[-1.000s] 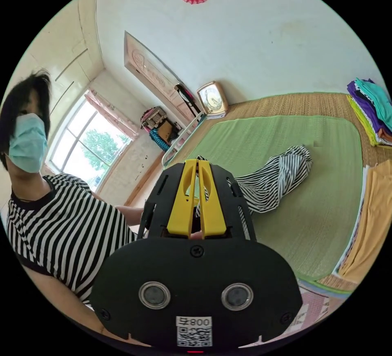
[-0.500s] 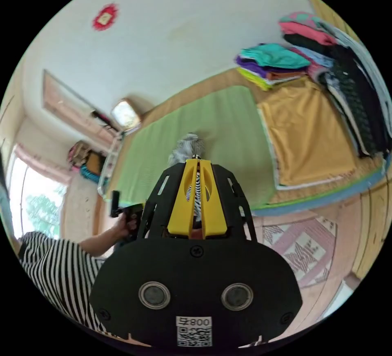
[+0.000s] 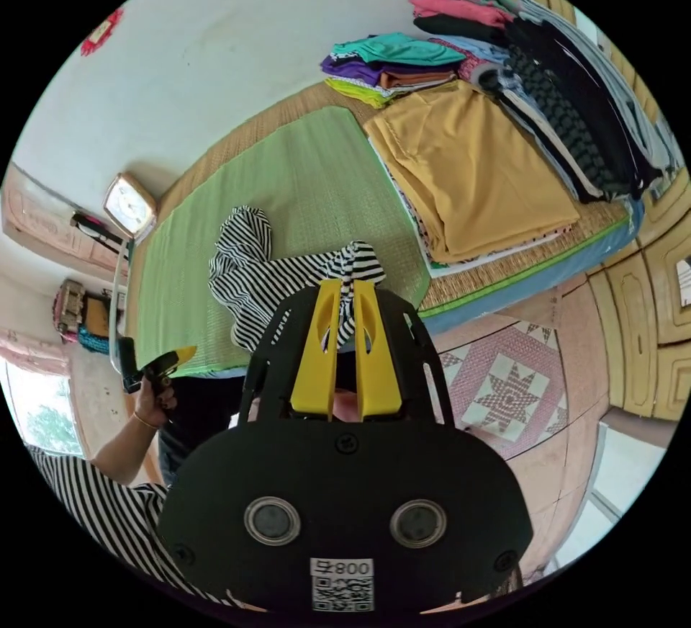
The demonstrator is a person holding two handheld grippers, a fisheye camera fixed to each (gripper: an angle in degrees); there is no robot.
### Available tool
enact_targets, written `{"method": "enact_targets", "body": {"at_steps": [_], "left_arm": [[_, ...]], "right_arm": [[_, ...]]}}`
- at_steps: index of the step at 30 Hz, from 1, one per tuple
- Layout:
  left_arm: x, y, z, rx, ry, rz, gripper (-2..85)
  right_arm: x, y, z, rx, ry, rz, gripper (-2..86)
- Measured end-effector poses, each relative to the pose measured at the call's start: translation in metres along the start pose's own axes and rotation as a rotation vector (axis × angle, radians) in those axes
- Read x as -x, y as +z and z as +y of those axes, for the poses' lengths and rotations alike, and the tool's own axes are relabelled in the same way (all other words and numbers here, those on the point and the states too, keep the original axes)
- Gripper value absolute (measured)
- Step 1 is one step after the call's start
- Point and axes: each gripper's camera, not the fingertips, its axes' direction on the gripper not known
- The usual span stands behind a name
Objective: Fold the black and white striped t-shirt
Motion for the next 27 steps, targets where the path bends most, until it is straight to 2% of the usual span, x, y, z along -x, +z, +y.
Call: {"method": "enact_targets", "body": {"at_steps": [2, 5, 7, 12, 14, 17, 27], "left_arm": [[-0.001, 0.0, -0.005, 0.003, -0.009, 0.0, 8.4], [-0.001, 0.001, -0.013, -0.009, -0.026, 0.018, 8.3], [-0.003, 0.002, -0.02, -0.014, -0.022, 0.026, 8.3], [-0.011, 0.002, -0.048, -0.023, 0.012, -0.006, 8.4], [-0.015, 0.003, -0.065, -0.023, 0.022, -0.04, 8.5], [-0.019, 0.005, -0.083, -0.016, 0.028, -0.094, 8.6], [-0.018, 0.022, -0.097, 0.04, 0.01, -0.203, 7.5]], "right_arm": [[-0.019, 0.008, 0.006, -0.02, 0.019, -0.055, 3.8], [-0.03, 0.027, 0.014, -0.01, 0.027, -0.001, 4.1], [-0.035, 0.039, 0.019, -0.004, 0.019, -0.038, 4.3], [0.029, 0.101, 0.046, 0.093, -0.237, -0.105, 5.1], [0.076, 0.145, 0.066, 0.145, -0.416, -0.022, 6.3], [0.113, 0.192, 0.09, 0.187, -0.574, -0.025, 7.3], [0.139, 0.31, 0.155, 0.242, -0.797, 0.199, 6.7]]}}
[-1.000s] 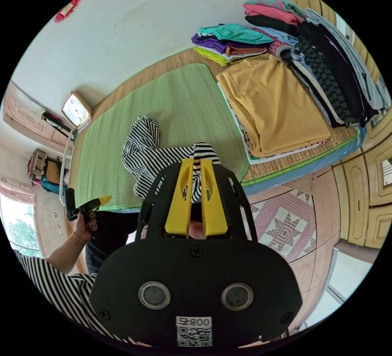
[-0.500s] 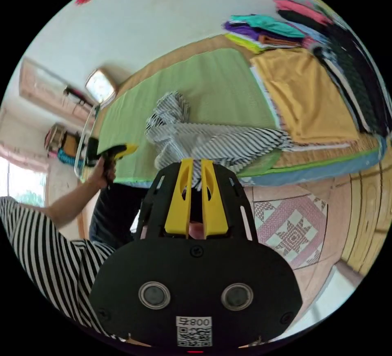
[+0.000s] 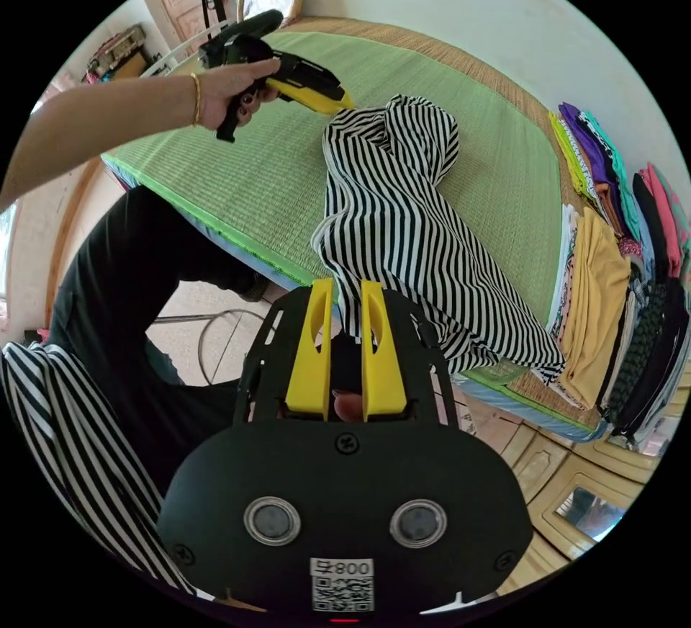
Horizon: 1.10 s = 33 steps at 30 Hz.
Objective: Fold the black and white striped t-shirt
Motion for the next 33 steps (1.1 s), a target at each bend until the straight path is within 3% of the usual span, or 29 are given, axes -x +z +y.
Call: {"method": "enact_targets", "body": {"at_steps": [8, 15, 33], "left_arm": [[-0.004, 0.01, 0.039, 0.015, 0.012, 0.05, 2.5], [-0.012, -0.009, 0.091, -0.054, 0.034, 0.14, 1.4], [-0.045, -0.083, 0.315, -0.376, 0.166, 0.424, 0.7]], "right_arm": [[0.02, 0.053, 0.021, 0.009, 0.034, 0.005, 0.3], [0.029, 0.047, 0.05, -0.041, 0.095, 0.004, -0.4], [0.087, -0.128, 0.19, -0.49, 0.3, 0.084, -0.4]]}}
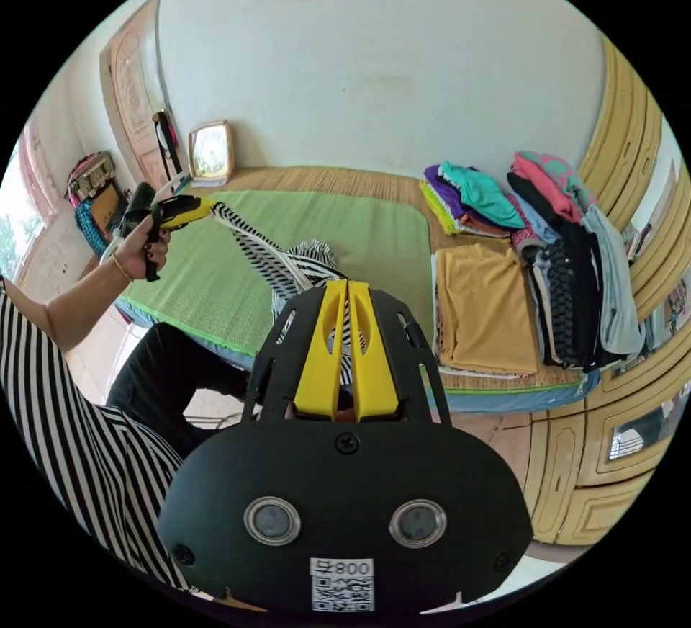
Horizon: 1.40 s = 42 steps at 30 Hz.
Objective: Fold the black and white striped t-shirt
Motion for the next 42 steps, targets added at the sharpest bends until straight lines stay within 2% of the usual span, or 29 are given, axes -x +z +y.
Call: {"method": "enact_targets", "body": {"at_steps": [12, 29, 35, 42], "left_arm": [[-0.134, -0.101, 0.134, -0.291, 0.376, 0.053, 0.5], [-0.342, -0.22, 0.331, -0.636, 0.998, -0.004, 0.6], [-0.388, -0.252, 0.382, -0.684, 1.112, -0.031, 0.6], [-0.422, -0.278, 0.423, -0.713, 1.187, -0.084, 0.6]], "right_arm": [[0.098, -0.214, 0.042, -0.429, -0.078, 0.018, -0.5], [0.244, -0.508, 0.151, -0.967, -0.243, 0.051, -0.5], [0.282, -0.577, 0.185, -1.101, -0.304, 0.038, -0.5], [0.309, -0.609, 0.211, -1.168, -0.343, 0.015, -0.5]]}}
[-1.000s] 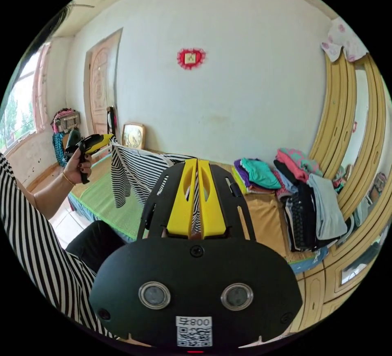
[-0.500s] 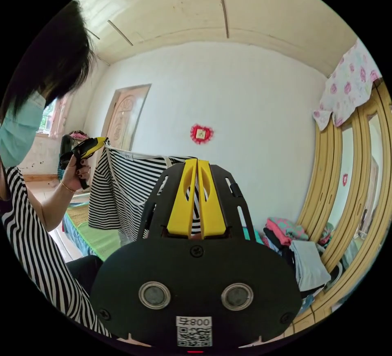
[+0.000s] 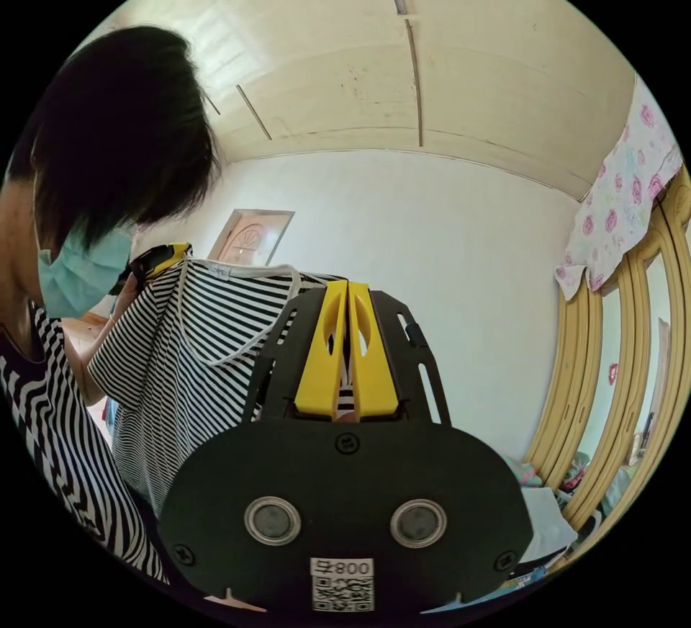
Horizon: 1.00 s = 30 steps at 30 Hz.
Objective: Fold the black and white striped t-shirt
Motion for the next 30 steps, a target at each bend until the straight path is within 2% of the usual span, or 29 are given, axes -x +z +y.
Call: {"method": "enact_targets", "body": {"at_steps": [9, 15, 24, 30], "left_arm": [[-0.006, -0.004, -0.035, 0.023, 0.055, -0.063, 0.6], [0.029, 0.023, -0.051, 0.094, 0.017, -0.097, 0.5], [0.148, 0.113, -0.058, 0.29, -0.113, -0.179, 0.6], [0.28, 0.201, -0.019, 0.486, -0.311, -0.264, 0.8]], "right_arm": [[0.003, 0.018, -0.014, -0.021, -0.02, -0.035, -0.5], [-0.022, 0.089, -0.008, 0.025, -0.004, -0.047, -0.4], [-0.104, 0.307, 0.045, 0.22, 0.076, -0.097, -0.4], [-0.168, 0.551, 0.136, 0.481, 0.113, -0.138, -0.3]]}}
